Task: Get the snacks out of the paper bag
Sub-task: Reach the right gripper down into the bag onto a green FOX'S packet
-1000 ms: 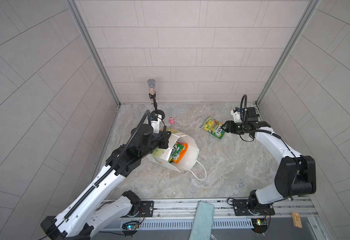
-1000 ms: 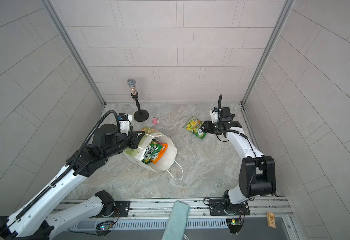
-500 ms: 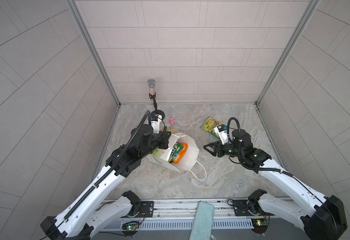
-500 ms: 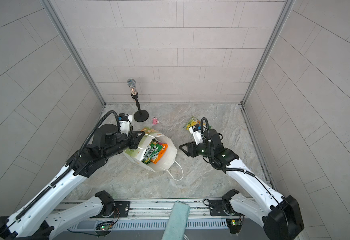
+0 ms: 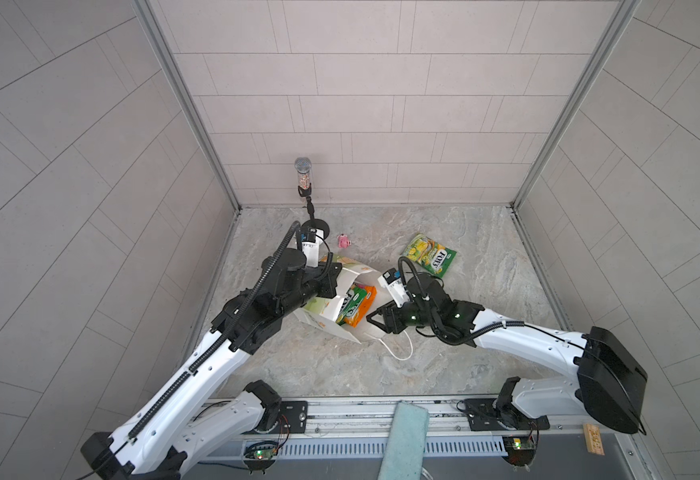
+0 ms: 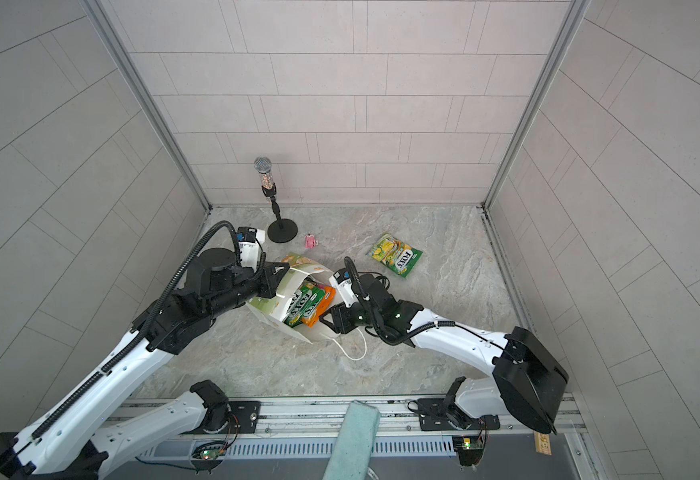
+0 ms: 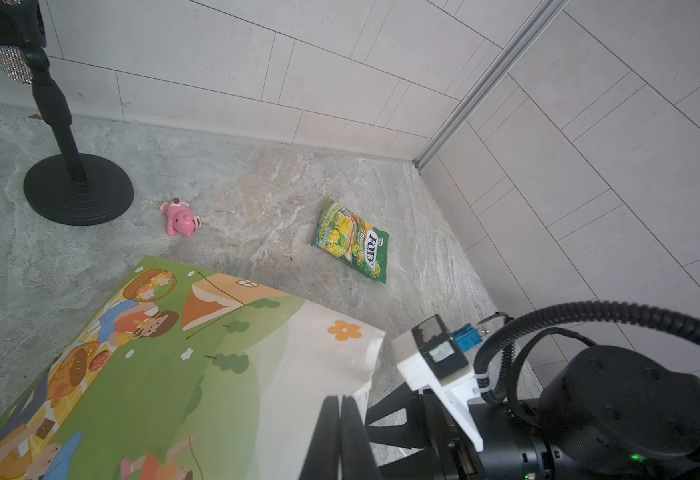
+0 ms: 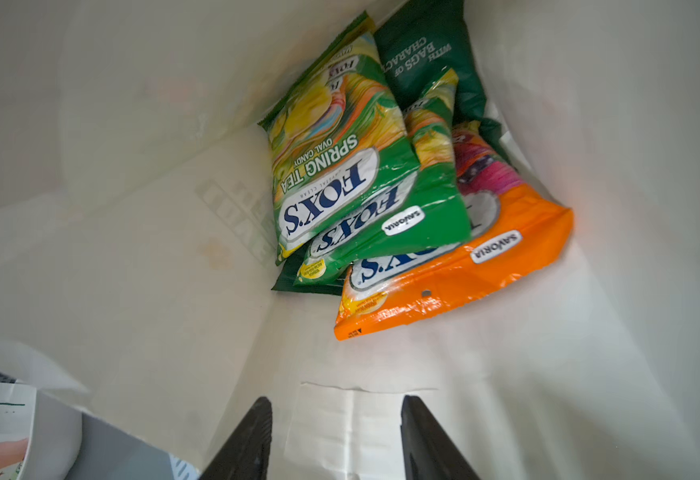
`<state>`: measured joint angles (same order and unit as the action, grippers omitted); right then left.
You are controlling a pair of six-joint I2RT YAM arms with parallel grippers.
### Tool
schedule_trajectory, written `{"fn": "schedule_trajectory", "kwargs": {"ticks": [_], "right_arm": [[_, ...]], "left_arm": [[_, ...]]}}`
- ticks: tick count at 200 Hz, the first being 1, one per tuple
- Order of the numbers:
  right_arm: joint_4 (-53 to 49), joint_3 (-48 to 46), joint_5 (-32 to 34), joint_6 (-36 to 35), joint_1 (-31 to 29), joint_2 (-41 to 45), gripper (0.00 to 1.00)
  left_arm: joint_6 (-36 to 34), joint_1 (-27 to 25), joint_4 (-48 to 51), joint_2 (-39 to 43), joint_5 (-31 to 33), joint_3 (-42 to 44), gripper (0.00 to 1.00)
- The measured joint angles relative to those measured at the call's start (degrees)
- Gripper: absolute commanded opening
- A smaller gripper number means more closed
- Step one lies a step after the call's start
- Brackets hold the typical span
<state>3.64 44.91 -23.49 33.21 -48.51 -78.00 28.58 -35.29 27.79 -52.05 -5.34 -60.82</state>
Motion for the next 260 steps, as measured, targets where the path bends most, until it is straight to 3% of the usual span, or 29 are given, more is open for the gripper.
{"fn": "schedule_trajectory", "kwargs": {"ticks": [86, 137, 164, 260], "right_arm": [[8.5, 2.2, 6.4, 8.1, -4.8, -10.8, 0.52], [12.0, 2.2, 12.4, 16.3, -5.0, -11.7, 0.50], [13.7, 2.2, 15.1, 21.0, -5.0, -12.0, 0.43], [14.9, 4.4, 18.4, 26.8, -5.1, -15.3, 0.43]], "left_arm": [[0.0, 0.0, 0.0, 0.0, -0.4, 0.0, 0.00], [-0.1, 0.0, 0.0, 0.0, -0.8, 0.0, 0.00], [-0.1, 0.0, 0.0, 0.0, -0.9, 0.0, 0.00], [-0.1, 0.0, 0.0, 0.0, -1.2, 0.0, 0.00]]}}
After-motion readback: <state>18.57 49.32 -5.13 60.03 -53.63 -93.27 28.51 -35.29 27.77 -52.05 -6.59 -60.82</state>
